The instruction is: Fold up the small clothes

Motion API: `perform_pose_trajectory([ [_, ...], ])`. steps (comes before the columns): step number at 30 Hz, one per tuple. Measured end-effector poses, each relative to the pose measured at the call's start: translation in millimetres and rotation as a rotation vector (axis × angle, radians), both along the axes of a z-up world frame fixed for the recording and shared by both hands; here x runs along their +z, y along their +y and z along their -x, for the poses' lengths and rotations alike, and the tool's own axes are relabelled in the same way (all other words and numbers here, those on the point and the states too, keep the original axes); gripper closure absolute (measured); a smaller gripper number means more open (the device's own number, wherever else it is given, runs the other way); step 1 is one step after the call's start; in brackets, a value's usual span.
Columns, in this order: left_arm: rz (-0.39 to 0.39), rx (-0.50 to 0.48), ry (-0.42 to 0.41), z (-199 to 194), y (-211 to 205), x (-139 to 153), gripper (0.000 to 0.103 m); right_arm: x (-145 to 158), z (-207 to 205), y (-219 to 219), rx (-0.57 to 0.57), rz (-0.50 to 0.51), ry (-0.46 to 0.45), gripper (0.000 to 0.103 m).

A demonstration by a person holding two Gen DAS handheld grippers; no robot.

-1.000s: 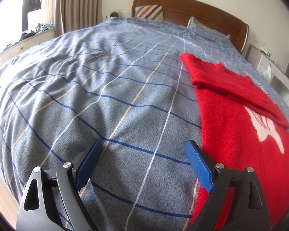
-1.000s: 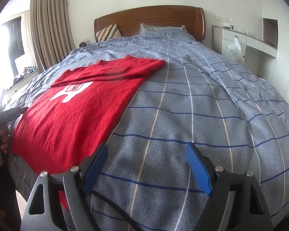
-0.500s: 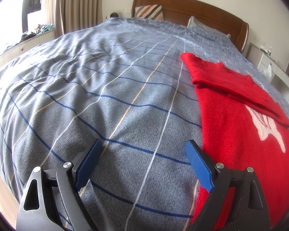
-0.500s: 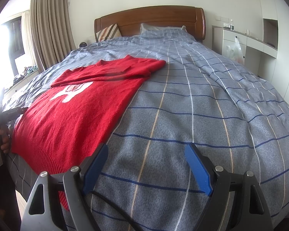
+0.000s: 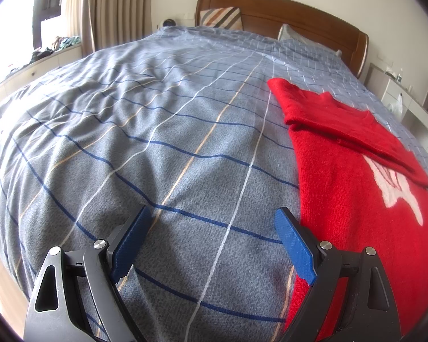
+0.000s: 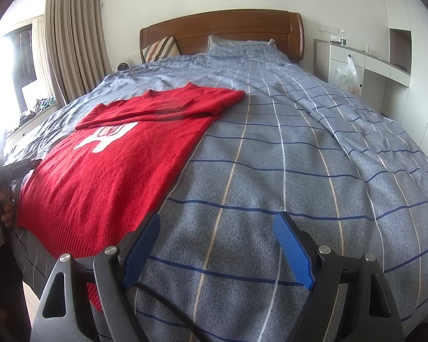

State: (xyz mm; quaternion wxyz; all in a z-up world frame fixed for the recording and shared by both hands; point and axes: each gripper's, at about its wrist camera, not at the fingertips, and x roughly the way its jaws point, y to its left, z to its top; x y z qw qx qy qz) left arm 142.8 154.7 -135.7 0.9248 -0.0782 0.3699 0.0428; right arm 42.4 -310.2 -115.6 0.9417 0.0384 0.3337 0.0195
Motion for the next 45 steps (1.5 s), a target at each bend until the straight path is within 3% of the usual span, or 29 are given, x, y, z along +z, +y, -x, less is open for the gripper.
perform_pose_trajectory([
  [26,-0.001,0.000,0.000,0.8,-0.6,0.5,0.013,-0.5,0.2,-0.1,-0.001,0.000,0.000,0.021],
  [37,-0.028,-0.005,-0.014,22.4,-8.3,9.2,0.010,1.5,-1.5,-6.8,-0.013,-0.009,-0.007,0.021],
  [45,-0.041,-0.014,0.003,18.4,-6.9,7.1,0.010,-6.1,-0.9,5.4,0.002,0.072,0.012,0.021],
])
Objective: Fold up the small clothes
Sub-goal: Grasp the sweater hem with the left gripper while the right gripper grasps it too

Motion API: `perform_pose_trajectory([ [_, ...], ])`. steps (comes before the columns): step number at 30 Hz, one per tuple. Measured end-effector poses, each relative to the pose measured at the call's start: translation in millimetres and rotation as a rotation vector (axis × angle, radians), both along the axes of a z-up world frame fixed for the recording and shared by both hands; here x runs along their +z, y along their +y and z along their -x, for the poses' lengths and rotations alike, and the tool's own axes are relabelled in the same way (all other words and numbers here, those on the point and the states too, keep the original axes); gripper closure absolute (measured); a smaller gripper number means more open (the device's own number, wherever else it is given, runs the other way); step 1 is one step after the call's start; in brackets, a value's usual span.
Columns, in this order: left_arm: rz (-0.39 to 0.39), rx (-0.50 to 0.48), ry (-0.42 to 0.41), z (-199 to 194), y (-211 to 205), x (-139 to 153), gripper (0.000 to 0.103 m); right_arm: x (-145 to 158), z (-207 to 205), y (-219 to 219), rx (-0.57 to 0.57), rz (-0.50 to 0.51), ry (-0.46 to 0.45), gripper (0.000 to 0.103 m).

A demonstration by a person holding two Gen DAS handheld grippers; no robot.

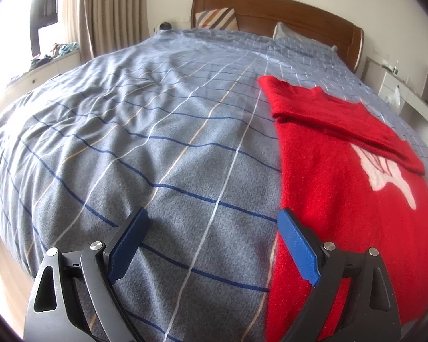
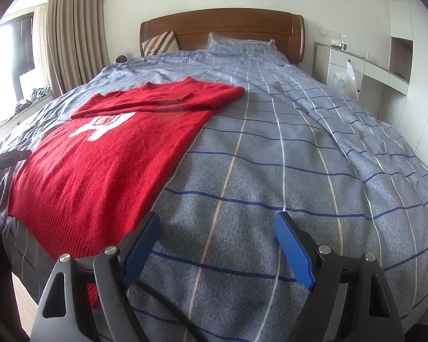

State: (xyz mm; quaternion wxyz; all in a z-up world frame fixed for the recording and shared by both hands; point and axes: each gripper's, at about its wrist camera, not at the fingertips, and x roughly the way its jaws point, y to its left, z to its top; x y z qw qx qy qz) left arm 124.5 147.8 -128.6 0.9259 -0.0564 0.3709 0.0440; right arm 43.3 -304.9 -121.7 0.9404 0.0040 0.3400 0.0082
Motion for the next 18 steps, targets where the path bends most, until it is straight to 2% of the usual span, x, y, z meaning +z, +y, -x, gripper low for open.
perform_pose_trajectory([
  [6,-0.020,0.000,0.005,-0.9,-2.2,-1.3,0.010,-3.5,2.1,13.6,0.035,0.064,-0.003,0.021],
  [10,-0.011,-0.009,0.023,3.1,-3.5,0.4,0.010,0.7,5.8,14.4,0.032,0.066,-0.008,0.021],
  [15,0.148,-0.147,0.133,34.4,-15.0,-5.8,0.010,23.5,29.5,12.7,0.054,-0.066,-0.009,0.021],
  [18,0.201,-0.222,0.184,49.8,-30.0,-8.7,0.010,19.7,46.0,23.0,0.102,-0.127,0.033,0.021],
])
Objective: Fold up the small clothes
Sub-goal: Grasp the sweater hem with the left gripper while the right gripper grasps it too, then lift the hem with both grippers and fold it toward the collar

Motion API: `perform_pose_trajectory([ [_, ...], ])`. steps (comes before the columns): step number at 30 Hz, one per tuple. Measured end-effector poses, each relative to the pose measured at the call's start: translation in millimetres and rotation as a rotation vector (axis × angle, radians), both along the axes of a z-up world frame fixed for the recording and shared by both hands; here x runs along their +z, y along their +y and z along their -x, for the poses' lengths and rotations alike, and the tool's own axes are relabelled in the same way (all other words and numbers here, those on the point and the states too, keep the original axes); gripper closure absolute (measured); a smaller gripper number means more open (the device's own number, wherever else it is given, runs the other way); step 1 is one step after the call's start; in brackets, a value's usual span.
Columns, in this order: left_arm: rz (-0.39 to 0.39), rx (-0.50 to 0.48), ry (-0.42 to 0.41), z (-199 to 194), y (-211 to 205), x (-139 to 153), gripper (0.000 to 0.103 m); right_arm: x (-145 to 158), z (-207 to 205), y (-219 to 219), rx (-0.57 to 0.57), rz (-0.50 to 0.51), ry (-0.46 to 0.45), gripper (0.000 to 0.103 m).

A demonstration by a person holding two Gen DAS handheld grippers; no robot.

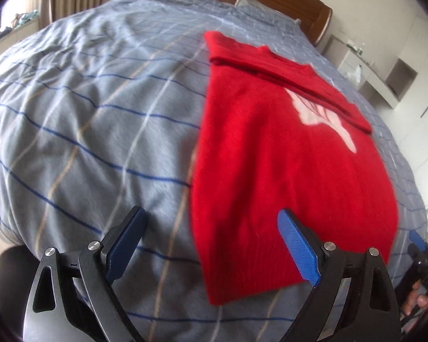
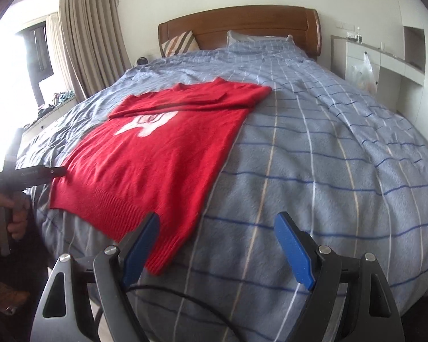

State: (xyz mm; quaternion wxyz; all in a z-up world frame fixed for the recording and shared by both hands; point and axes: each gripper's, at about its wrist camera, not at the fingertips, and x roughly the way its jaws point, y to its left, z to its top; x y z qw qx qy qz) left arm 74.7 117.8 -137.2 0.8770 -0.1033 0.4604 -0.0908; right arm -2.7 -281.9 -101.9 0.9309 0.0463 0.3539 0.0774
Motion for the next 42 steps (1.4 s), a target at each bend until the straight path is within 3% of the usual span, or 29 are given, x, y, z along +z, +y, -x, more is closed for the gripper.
perform_pose_trajectory([
  [2,0.004,-0.018,0.033,5.3,-7.0,-3.5,0.014,-7.2,4.8,8.6,0.038,-0.022,0.038,0.021],
  [6,0.005,-0.024,0.082,10.7,-12.5,-6.8,0.032,-10.7,-2.6,17.2,0.096,-0.081,0.055,0.021],
  [7,0.012,-0.024,0.093,11.3,-11.7,-6.9,0.036,-19.5,-13.2,17.8,0.129,-0.148,0.113,0.021],
  [9,0.027,-0.025,0.117,13.2,-9.8,-8.0,0.054,-25.4,-18.7,17.8,0.138,-0.184,0.150,0.023],
  [10,0.034,-0.025,0.126,14.6,-8.7,-8.5,0.057,-30.6,-21.5,18.3,0.139,-0.215,0.176,0.025],
  [14,0.065,-0.039,0.163,17.5,-4.9,-11.1,0.087,-34.6,-23.6,14.3,0.132,-0.272,0.200,0.034],
  [15,0.071,-0.044,0.173,17.5,-4.9,-11.3,0.092,-34.8,-24.7,13.3,0.138,-0.293,0.209,0.041],
  [17,0.078,-0.049,0.178,18.0,-4.1,-11.2,0.095,-37.9,-28.4,14.3,0.149,-0.314,0.258,0.049],
  [18,0.084,-0.051,0.179,18.0,-3.3,-10.9,0.097,-40.4,-30.7,16.9,0.153,-0.313,0.285,0.058],
  [19,0.092,-0.052,0.178,19.0,-1.8,-10.3,0.097,-43.3,-32.3,19.2,0.156,-0.318,0.306,0.075],
  [21,0.114,-0.051,0.173,21.2,2.4,-8.4,0.099,-51.7,-35.8,21.2,0.145,-0.318,0.359,0.098],
  [26,0.185,-0.049,0.113,32.9,15.1,11.2,0.100,-45.8,-32.0,11.0,0.097,-0.377,0.337,0.098],
  [34,0.319,-0.021,0.053,29.3,31.9,40.2,0.100,-20.3,-22.5,5.5,0.091,-0.401,0.196,0.098],
  [42,0.369,-0.034,-0.013,-13.2,15.9,73.8,0.100,8.1,-45.5,-8.1,0.072,-0.421,0.098,0.098],
])
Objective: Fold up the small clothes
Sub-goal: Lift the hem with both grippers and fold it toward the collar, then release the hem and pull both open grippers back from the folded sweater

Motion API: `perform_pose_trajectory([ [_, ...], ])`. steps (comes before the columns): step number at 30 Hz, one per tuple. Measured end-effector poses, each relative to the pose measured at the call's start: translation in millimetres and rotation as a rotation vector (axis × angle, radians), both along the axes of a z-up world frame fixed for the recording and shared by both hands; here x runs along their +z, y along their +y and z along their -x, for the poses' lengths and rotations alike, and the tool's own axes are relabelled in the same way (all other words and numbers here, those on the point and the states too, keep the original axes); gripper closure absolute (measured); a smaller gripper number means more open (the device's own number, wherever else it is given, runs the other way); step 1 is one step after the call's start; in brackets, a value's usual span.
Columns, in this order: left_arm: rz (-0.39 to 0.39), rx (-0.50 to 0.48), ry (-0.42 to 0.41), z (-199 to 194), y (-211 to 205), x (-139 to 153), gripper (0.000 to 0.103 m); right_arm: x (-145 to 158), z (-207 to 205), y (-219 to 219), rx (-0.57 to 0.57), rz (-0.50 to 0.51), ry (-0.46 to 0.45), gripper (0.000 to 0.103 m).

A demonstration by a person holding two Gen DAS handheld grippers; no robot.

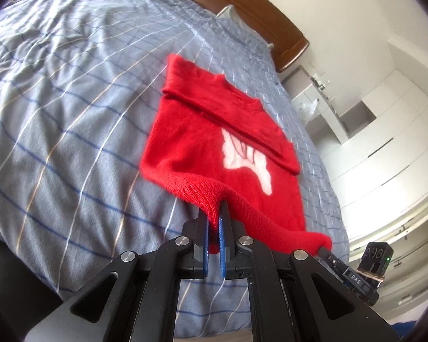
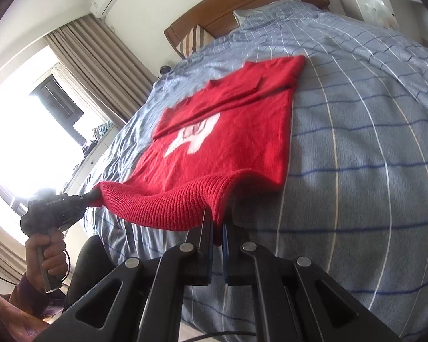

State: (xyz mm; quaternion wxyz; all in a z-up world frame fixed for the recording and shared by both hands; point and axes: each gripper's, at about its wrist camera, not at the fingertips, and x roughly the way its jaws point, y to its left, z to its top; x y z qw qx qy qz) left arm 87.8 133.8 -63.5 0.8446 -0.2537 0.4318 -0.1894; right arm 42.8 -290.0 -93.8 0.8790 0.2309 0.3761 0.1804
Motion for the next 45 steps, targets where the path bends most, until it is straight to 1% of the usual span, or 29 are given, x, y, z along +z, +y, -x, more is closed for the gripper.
perform_pose_trajectory([
  [3,0.018,0.021,-0.054,-35.5,-5.4,16.9,0.100,16.9,-34.2,-8.1,-0.013,0.015,-0.030,0.098],
  [6,0.013,0.041,-0.099,-81.3,-13.1,28.3,0.100,36.5,-79.3,-14.0,-0.027,0.054,-0.074,0.098],
  [8,-0.019,0.054,-0.119,-116.7,-22.2,32.2,0.100,46.2,-113.4,-15.6,-0.035,0.084,-0.096,0.098],
  [11,-0.081,0.067,-0.132,-175.1,-35.3,30.4,0.099,52.8,-173.5,-18.1,-0.049,0.111,-0.099,0.098],
  [14,-0.131,0.079,-0.103,-235.6,-46.4,18.3,0.099,48.1,-237.0,-20.0,-0.066,0.130,-0.071,0.098],
  [16,-0.172,0.089,-0.073,-270.2,-52.9,5.5,0.099,38.0,-274.0,-23.5,-0.079,0.124,-0.033,0.098],
  [19,-0.207,0.104,-0.026,-307.6,-58.3,-14.7,0.098,21.5,-321.4,-30.3,-0.117,0.108,0.010,0.098],
  [20,-0.222,0.111,-0.009,-317.1,-59.3,-20.6,0.093,17.6,-332.9,-32.3,-0.130,0.099,0.018,0.098],
  [21,-0.250,0.132,0.007,-324.3,-59.8,-24.9,0.087,12.9,-341.5,-33.4,-0.136,0.085,0.031,0.096],
  [22,-0.272,0.159,0.023,-329.5,-58.0,-27.6,0.077,8.8,-348.6,-35.3,-0.145,0.077,0.047,0.090],
  [23,-0.274,0.180,0.035,-331.1,-53.4,-29.3,0.051,6.1,-352.0,-36.7,-0.161,0.079,0.056,0.084],
  [24,-0.265,0.204,0.037,-330.4,-46.8,-28.7,0.031,4.9,-353.4,-39.2,-0.176,0.079,0.058,0.067],
  [25,-0.256,0.232,0.022,-326.7,-39.1,-25.8,0.027,5.2,-350.4,-43.1,-0.191,0.073,0.055,0.059],
  [26,-0.252,0.252,0.003,-321.1,-32.1,-21.7,0.023,7.0,-345.6,-47.1,-0.201,0.068,0.047,0.058],
  [28,-0.256,0.253,-0.016,-310.1,-21.7,-16.0,0.022,13.3,-331.5,-52.1,-0.195,0.088,0.027,0.059],
  [30,-0.277,0.234,-0.019,-294.8,-16.6,-13.2,0.022,21.7,-314.6,-50.9,-0.157,0.129,0.000,0.059],
  [33,-0.313,0.181,-0.022,-261.2,-15.7,-14.1,0.022,30.3,-281.8,-39.3,-0.048,0.157,-0.024,0.059],
  [36,-0.341,0.123,-0.022,-216.4,-19.1,-18.7,0.022,20.3,-247.8,-21.2,0.062,0.198,-0.006,0.059],
  [37,-0.354,0.109,-0.026,-199.8,-20.5,-20.2,0.022,2.7,-226.4,-13.6,0.066,0.317,0.049,0.059],
  [38,-0.370,0.099,-0.035,-182.1,-22.2,-21.0,0.021,2.7,-226.4,-13.6,0.066,0.317,0.049,0.059],
  [39,-0.388,0.093,-0.051,-163.1,-24.0,-21.2,0.021,-4.3,-214.2,-13.2,0.046,0.375,0.063,0.059],
  [40,-0.406,0.088,-0.069,-144.9,-25.9,-21.0,0.019,-6.3,-183.7,-20.0,0.000,0.391,0.040,0.059],
  [41,-0.425,0.088,-0.089,-125.9,-29.6,-21.1,0.015,-6.3,-183.7,-20.0,0.000,0.391,0.040,0.059],
  [42,-0.438,0.090,-0.108,-110.8,-33.7,-20.7,0.012,-4.0,-167.3,-22.7,-0.027,0.389,0.020,0.058],
  [44,-0.454,0.080,-0.140,-82.7,-42.4,-23.4,0.011,1.3,-135.1,-25.4,-0.060,0.385,-0.026,0.058],
  [45,-0.464,0.073,-0.150,-74.4,-46.8,-25.1,0.011,2.8,-118.0,-25.3,-0.076,0.390,-0.052,0.054],
])
